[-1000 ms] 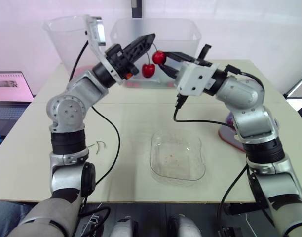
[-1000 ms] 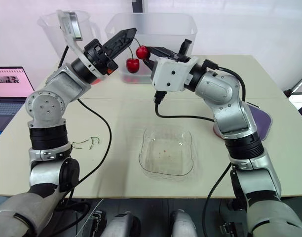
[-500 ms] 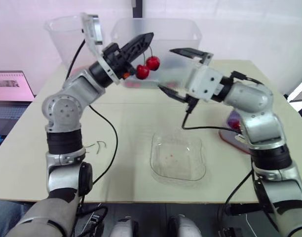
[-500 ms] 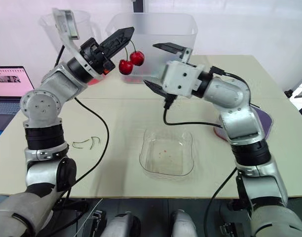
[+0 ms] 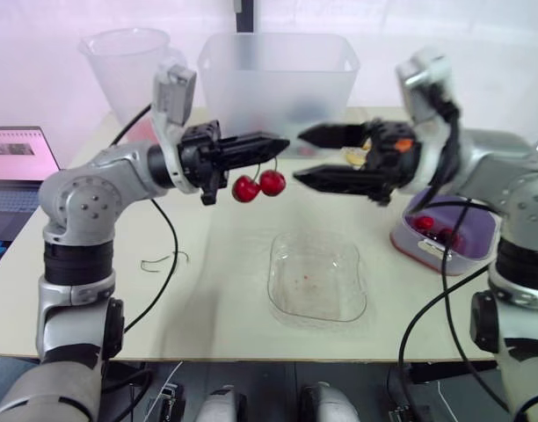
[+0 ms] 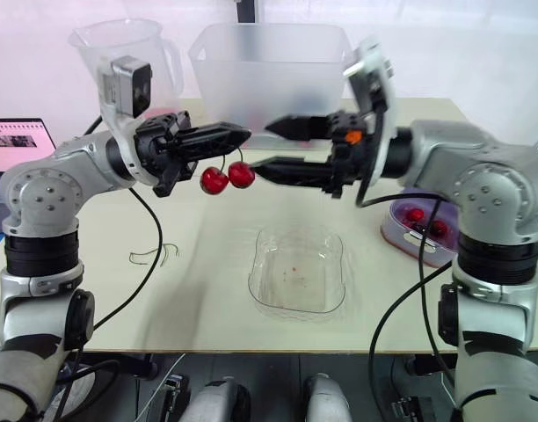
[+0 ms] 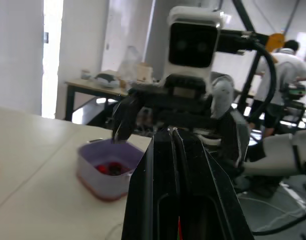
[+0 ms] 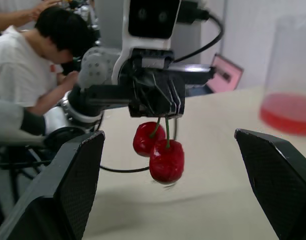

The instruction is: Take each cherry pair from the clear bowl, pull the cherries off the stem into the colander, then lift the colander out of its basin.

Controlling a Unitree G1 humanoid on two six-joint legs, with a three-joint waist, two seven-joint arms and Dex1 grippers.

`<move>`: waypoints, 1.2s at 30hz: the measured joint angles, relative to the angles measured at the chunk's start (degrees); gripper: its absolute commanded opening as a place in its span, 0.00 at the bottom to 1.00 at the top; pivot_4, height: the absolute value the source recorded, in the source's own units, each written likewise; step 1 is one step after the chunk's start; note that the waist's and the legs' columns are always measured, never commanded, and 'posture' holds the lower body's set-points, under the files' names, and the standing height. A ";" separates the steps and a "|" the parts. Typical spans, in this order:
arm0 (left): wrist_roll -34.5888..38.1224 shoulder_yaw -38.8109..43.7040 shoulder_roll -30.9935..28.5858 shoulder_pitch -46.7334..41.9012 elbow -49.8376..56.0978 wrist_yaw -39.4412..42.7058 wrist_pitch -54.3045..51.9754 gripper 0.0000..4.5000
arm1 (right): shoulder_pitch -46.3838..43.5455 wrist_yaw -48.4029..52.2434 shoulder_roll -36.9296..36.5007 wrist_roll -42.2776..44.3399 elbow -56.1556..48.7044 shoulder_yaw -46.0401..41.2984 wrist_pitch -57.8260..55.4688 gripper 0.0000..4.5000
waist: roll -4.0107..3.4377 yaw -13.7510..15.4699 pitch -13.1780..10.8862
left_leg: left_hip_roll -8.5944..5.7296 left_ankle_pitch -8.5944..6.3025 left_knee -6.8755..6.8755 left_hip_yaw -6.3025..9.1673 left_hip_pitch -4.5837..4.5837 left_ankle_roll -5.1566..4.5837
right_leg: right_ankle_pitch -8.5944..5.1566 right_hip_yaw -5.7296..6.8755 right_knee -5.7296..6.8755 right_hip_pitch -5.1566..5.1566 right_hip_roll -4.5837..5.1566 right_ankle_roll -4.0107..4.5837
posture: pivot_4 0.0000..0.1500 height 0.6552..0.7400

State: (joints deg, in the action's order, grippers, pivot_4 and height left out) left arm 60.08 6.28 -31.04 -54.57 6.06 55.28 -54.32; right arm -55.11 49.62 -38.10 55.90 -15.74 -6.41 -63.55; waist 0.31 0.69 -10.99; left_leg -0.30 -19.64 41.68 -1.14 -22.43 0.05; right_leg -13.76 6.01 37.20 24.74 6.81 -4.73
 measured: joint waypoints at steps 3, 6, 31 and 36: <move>0.96 -0.18 0.56 0.01 0.49 0.08 -0.86 0.00 | 2.30 -1.25 2.12 -0.92 0.30 2.50 0.29 0.99 | 0.00 -0.02 0.00 | 0.00 0.00 0.00 -0.01 0.00 0.00 | 0.00 -0.01 0.01 0.01 0.00 0.00 | 1.00 0.39; 1.91 -0.18 1.05 0.02 1.20 -0.52 -1.65 0.00 | 2.82 -2.91 4.76 -0.72 0.34 3.18 0.37 0.99 | -0.01 -0.12 0.00 | 0.01 0.00 -0.01 0.00 0.00 0.00 | 0.00 -0.01 0.01 0.02 -0.01 0.00 | 1.00 0.39; 1.80 -0.17 0.86 0.01 1.30 -2.89 -1.52 0.00 | 4.63 -7.17 5.22 4.45 -1.91 1.75 -1.05 0.31 | -0.01 -0.05 0.00 | 0.00 0.00 -0.01 0.00 0.00 0.00 | 0.00 -0.01 0.00 0.02 -0.02 0.00 | 1.00 0.39; 1.63 -0.17 0.86 0.00 1.21 -2.87 -1.32 0.00 | 4.63 -7.58 5.28 4.34 -1.90 1.78 -0.77 0.23 | -0.01 -0.07 0.00 | 0.00 0.00 -0.01 0.00 0.00 0.00 | 0.00 -0.01 0.00 0.02 -0.02 0.00 | 1.00 0.39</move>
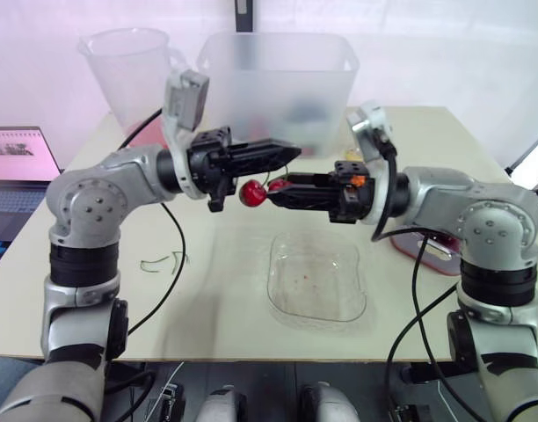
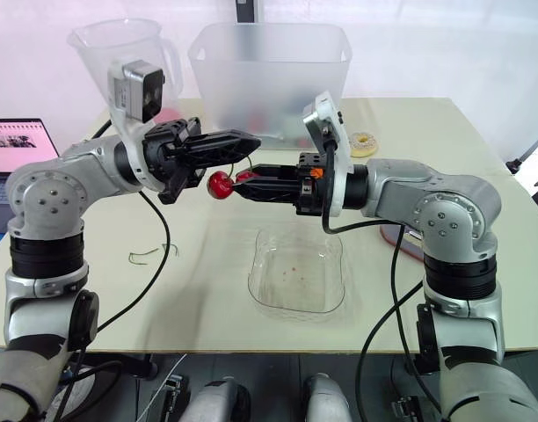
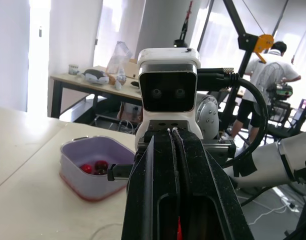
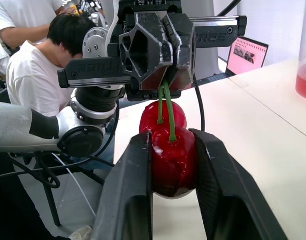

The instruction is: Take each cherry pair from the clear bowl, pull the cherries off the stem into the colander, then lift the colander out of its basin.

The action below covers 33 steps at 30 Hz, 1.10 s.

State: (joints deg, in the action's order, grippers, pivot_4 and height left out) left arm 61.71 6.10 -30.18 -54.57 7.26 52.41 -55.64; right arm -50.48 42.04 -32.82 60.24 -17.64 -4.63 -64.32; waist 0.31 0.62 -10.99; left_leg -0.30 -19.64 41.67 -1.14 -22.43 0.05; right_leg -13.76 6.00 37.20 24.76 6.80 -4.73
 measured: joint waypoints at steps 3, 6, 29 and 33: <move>-0.02 0.00 0.00 0.00 -0.01 -0.01 0.03 0.00 | 0.02 0.07 -0.01 -0.42 0.00 0.22 0.29 0.23 | 0.00 0.01 0.00 | 0.00 0.00 0.00 0.00 0.00 0.00 | 0.00 0.00 0.00 0.00 0.00 0.00 | 1.00 0.39; -0.12 -0.02 0.02 0.01 -0.01 -0.08 0.03 0.00 | 0.47 0.62 -0.33 -0.52 -0.02 0.57 0.59 0.23 | 0.00 0.02 0.00 | 0.00 0.00 0.00 0.00 0.00 0.00 | 0.00 0.00 0.00 0.00 0.00 0.00 | 1.00 0.39; -1.61 0.53 1.64 3.00 0.99 -2.99 3.32 0.00 | 9.01 16.73 -33.53 -18.20 16.71 1.11 12.34 0.23 | 0.03 0.09 -0.01 | -0.05 -0.09 0.02 -0.08 0.02 -0.16 | -0.01 -0.08 -0.08 -0.06 0.04 -0.01 | 1.00 0.39; -3.36 0.62 2.03 4.52 1.05 -5.66 4.48 0.00 | 8.50 19.22 -35.77 -32.17 31.47 5.71 25.26 0.23 | 0.03 -0.27 -0.02 | 0.01 -0.08 -0.02 -0.19 0.07 -0.15 | -0.01 -0.12 -0.05 -0.01 0.01 -0.01 | 1.00 0.39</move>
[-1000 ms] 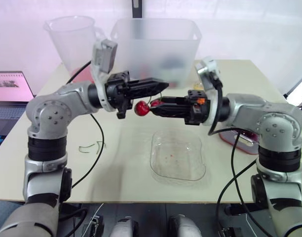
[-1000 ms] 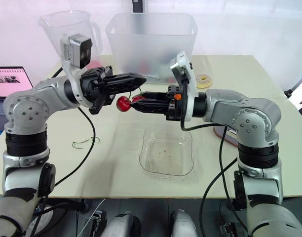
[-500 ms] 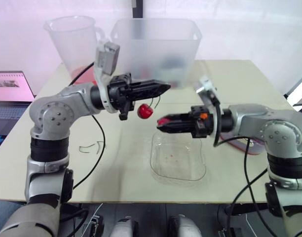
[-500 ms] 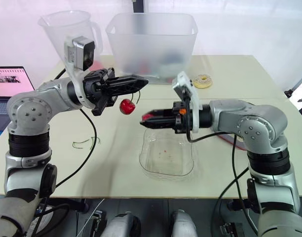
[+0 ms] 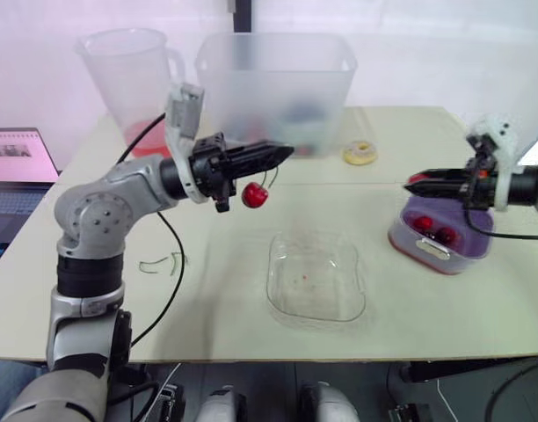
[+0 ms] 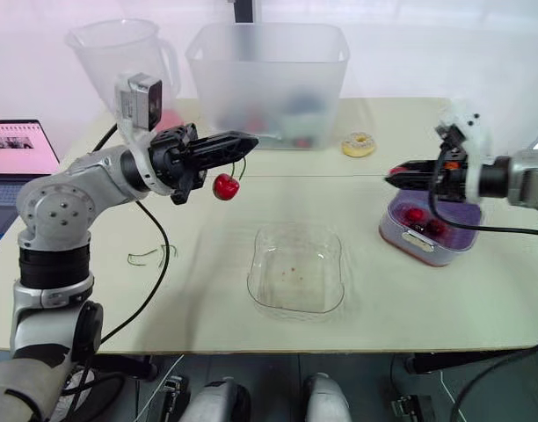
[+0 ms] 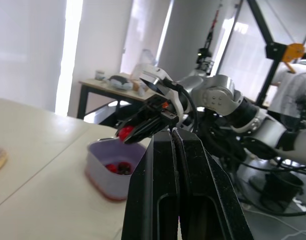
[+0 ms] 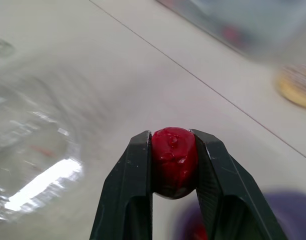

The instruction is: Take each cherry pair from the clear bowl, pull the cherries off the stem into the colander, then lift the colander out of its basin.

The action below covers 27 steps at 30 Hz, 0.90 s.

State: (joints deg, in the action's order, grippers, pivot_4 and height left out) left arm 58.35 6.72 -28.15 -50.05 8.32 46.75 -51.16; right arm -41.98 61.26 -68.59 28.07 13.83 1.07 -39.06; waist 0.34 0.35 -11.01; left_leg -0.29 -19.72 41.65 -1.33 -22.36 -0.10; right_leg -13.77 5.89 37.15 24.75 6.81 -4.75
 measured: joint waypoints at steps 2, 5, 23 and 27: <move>-1.47 -0.01 0.13 0.25 0.01 -1.08 1.15 0.00 | -0.07 1.03 0.47 -6.16 5.98 3.35 6.51 0.23 | -0.02 -0.02 -0.01 | 0.01 0.01 -0.01 -0.01 -0.01 0.01 | 0.00 -0.01 0.01 0.03 0.01 0.00 | 1.00 0.39; -2.86 -0.04 0.25 0.51 0.11 -2.05 2.54 0.00 | -1.91 1.18 3.43 -13.42 14.53 6.16 14.52 0.23 | -0.04 0.00 -0.02 | 0.00 0.02 0.00 -0.03 -0.02 0.03 | 0.00 -0.01 0.00 0.02 0.02 0.00 | 1.00 0.39; -3.73 -0.43 1.35 4.03 3.45 -3.99 3.15 0.00 | -9.01 6.72 8.59 -21.15 24.00 2.99 18.70 0.99 | -0.13 0.33 -0.06 | 0.00 0.04 0.08 0.03 -0.04 0.09 | 0.00 0.04 0.00 -0.02 0.03 0.00 | 1.00 0.39; -3.38 -0.29 2.86 2.01 2.08 -4.37 3.14 0.00 | -7.21 15.17 4.93 -6.42 5.11 -4.60 -0.06 0.99 | -0.24 0.55 -0.12 | 0.00 0.04 0.12 0.13 -0.08 0.09 | 0.00 0.12 -0.01 -0.04 0.03 0.00 | 1.00 0.39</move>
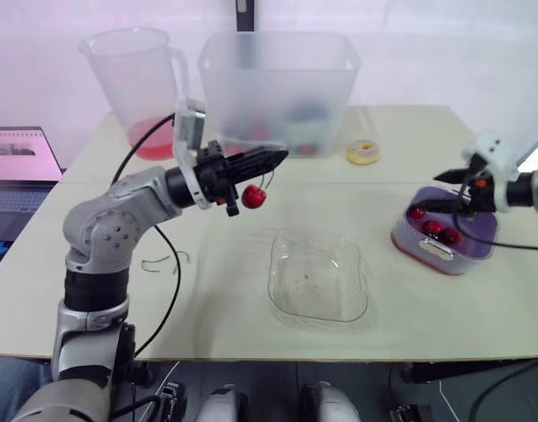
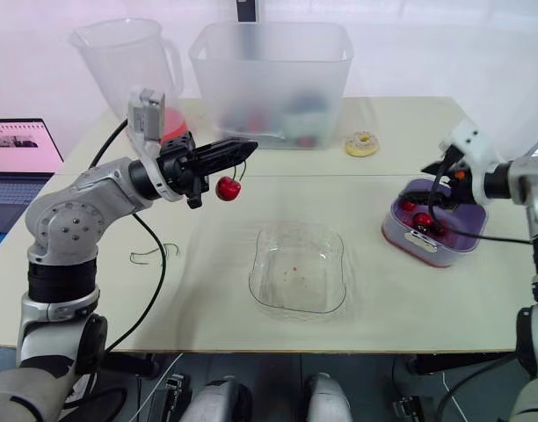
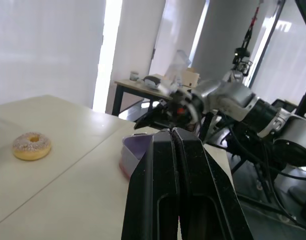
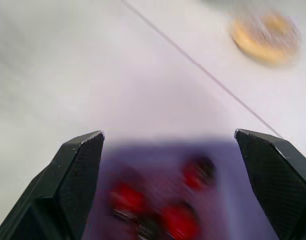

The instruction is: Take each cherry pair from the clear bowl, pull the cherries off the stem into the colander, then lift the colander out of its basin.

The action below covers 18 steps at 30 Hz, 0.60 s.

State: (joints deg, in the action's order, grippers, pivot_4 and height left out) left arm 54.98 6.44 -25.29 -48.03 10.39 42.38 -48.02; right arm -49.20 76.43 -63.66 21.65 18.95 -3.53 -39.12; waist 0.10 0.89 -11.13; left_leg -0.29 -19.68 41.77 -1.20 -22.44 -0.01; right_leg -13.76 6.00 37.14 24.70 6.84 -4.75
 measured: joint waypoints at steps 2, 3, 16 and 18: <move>0.79 0.04 0.91 -1.07 -0.53 0.03 -0.07 0.00 | 1.84 2.89 -2.05 8.95 -10.02 -5.71 -9.20 0.99 | 0.00 0.14 0.00 | 0.00 0.00 0.00 0.13 0.01 0.00 | 0.00 0.13 -0.05 -0.11 0.01 0.00 | 1.00 0.39; 1.04 0.15 1.16 -1.42 -0.92 0.07 -0.15 0.00 | 3.11 4.14 -2.67 13.87 -14.87 -8.25 -13.75 0.99 | 0.03 0.07 0.02 | 0.00 -0.01 0.03 0.16 0.05 0.01 | 0.00 0.16 -0.07 -0.18 0.01 0.00 | 1.00 0.39; 3.22 -1.17 3.51 -5.06 -3.60 2.64 -2.59 0.00 | 5.86 -24.77 29.03 31.00 -34.97 -8.00 -25.97 0.99 | 0.08 0.05 0.06 | -0.09 0.03 0.13 0.14 -0.02 0.05 | 0.06 0.18 -0.01 -0.15 0.06 0.07 | 1.00 0.39; 3.23 -1.19 3.54 -5.53 -3.59 2.71 -2.82 0.00 | 5.85 -26.20 30.55 31.03 -34.62 -7.65 -24.55 0.99 | 0.09 -0.02 0.06 | -0.09 0.03 0.13 0.12 0.01 0.05 | 0.06 0.18 0.02 -0.16 0.05 0.07 | 1.00 0.39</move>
State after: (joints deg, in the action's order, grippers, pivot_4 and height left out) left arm 58.20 5.25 -21.74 -53.56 6.80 45.09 -50.84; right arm -43.35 50.22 -33.11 52.68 -15.67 -11.18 -63.67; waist 0.18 0.88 -11.08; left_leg -0.37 -19.64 41.91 -1.07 -22.43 0.04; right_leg -13.70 6.18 37.17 24.54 6.89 -4.68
